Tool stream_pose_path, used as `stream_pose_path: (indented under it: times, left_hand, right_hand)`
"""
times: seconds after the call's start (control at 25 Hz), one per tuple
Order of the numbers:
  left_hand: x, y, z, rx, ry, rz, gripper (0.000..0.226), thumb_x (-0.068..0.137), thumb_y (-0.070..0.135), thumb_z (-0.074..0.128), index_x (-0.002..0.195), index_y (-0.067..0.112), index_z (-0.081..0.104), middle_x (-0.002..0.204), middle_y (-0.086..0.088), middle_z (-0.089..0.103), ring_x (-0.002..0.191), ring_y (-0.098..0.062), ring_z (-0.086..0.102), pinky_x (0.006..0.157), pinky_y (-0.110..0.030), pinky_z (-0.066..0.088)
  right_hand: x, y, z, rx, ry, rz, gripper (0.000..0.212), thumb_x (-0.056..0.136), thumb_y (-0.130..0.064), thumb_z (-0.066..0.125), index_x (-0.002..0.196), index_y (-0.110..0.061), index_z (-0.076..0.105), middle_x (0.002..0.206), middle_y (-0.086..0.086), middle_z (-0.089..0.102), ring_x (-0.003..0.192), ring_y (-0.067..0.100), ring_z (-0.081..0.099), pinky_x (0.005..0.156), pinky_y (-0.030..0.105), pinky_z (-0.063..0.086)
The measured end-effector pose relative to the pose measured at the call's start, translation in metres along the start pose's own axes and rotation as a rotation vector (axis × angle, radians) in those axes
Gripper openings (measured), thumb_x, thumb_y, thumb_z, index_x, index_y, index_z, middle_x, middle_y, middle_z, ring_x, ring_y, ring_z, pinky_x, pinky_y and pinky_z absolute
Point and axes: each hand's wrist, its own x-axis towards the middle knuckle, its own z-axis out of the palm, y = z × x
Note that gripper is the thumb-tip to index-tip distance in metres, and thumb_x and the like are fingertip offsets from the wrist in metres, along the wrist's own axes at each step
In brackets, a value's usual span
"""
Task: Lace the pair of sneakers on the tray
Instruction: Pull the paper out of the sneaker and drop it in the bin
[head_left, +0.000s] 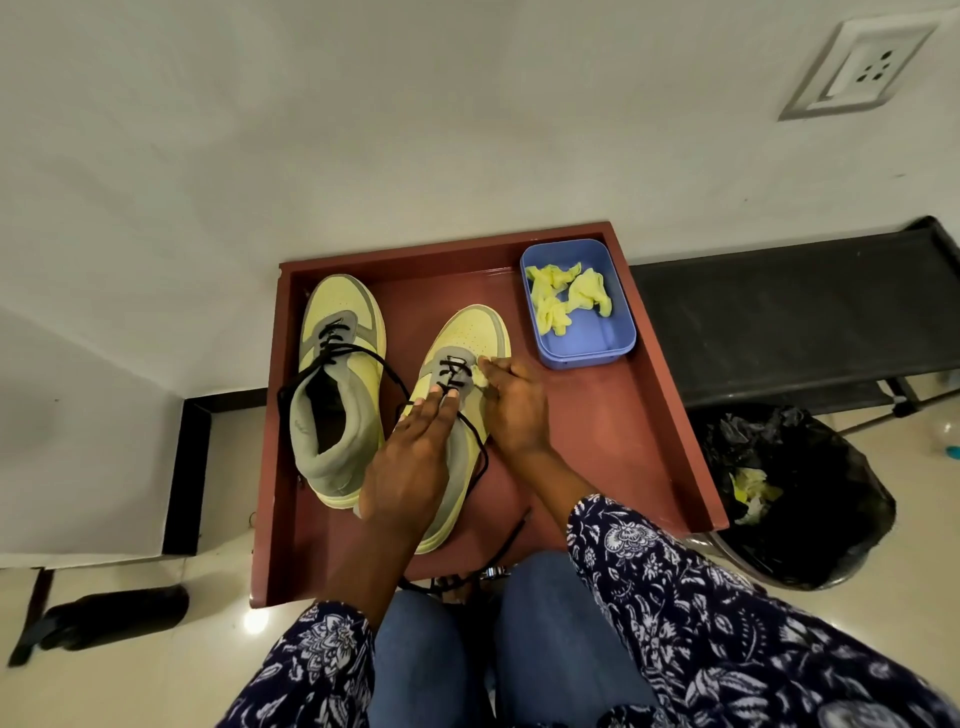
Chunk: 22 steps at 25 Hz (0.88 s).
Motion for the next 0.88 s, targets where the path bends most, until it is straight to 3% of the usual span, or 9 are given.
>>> stream_pose_path:
  times: [0.2, 0.28, 0.36, 0.56, 0.72, 0.88]
  left_hand:
    - [0.0, 0.005, -0.003, -0.008, 0.007, -0.037, 0.048, 0.09, -0.001, 0.045, 0.136, 0.013, 0.045, 0.142, -0.009, 0.044, 0.127, -0.031, 0.047, 0.085, -0.044, 0.051]
    - [-0.001, 0.005, -0.004, 0.026, 0.0, -0.041, 0.047, 0.092, 0.001, 0.042, 0.137, 0.015, 0.043, 0.143, -0.007, 0.043, 0.128, -0.028, 0.046, 0.084, -0.043, 0.051]
    - [-0.003, 0.002, -0.005, 0.059, 0.018, 0.005, 0.044, 0.089, 0.004, 0.041, 0.131, 0.013, 0.051, 0.136, -0.009, 0.052, 0.117, -0.032, 0.056, 0.074, -0.043, 0.055]
    - [-0.017, -0.011, -0.011, 0.095, 0.029, 0.117, 0.047, 0.082, 0.012, 0.033, 0.119, 0.009, 0.061, 0.123, -0.01, 0.062, 0.103, -0.028, 0.065, 0.06, -0.033, 0.058]
    - [-0.023, -0.016, -0.018, 0.12, 0.029, 0.174, 0.045, 0.08, 0.012, 0.036, 0.113, 0.011, 0.066, 0.118, -0.008, 0.066, 0.096, -0.022, 0.068, 0.052, -0.022, 0.053]
    - [-0.023, -0.017, -0.017, 0.138, 0.047, 0.176, 0.045, 0.078, 0.011, 0.036, 0.111, 0.012, 0.067, 0.117, -0.006, 0.066, 0.096, -0.02, 0.069, 0.051, -0.021, 0.052]
  right_hand:
    - [-0.035, 0.003, -0.007, 0.072, 0.054, -0.012, 0.029, 0.08, 0.006, 0.049, 0.102, 0.005, 0.068, 0.086, 0.02, 0.062, 0.078, 0.03, 0.061, 0.075, 0.007, 0.036]
    - [-0.054, 0.006, -0.003, 0.118, 0.1, 0.026, 0.029, 0.078, 0.009, 0.051, 0.101, 0.005, 0.068, 0.082, 0.02, 0.062, 0.073, 0.027, 0.061, 0.076, -0.001, 0.032]
    - [-0.061, 0.008, -0.001, 0.124, 0.14, 0.099, 0.031, 0.077, 0.013, 0.054, 0.102, 0.003, 0.069, 0.086, 0.02, 0.064, 0.077, 0.026, 0.061, 0.078, -0.003, 0.03]
    - [-0.029, 0.003, -0.007, 0.104, 0.072, 0.304, 0.034, 0.087, 0.004, 0.049, 0.118, -0.004, 0.062, 0.106, 0.017, 0.061, 0.099, 0.026, 0.057, 0.086, 0.01, 0.032]
    - [0.026, -0.003, -0.013, -0.069, 0.04, 0.233, 0.033, 0.09, 0.001, 0.047, 0.12, -0.003, 0.06, 0.108, 0.024, 0.06, 0.101, 0.035, 0.056, 0.09, 0.031, 0.039]
    - [0.058, -0.004, -0.015, -0.218, -0.085, 0.122, 0.037, 0.091, 0.002, 0.043, 0.123, -0.006, 0.058, 0.113, 0.024, 0.059, 0.105, 0.037, 0.055, 0.089, 0.033, 0.038]
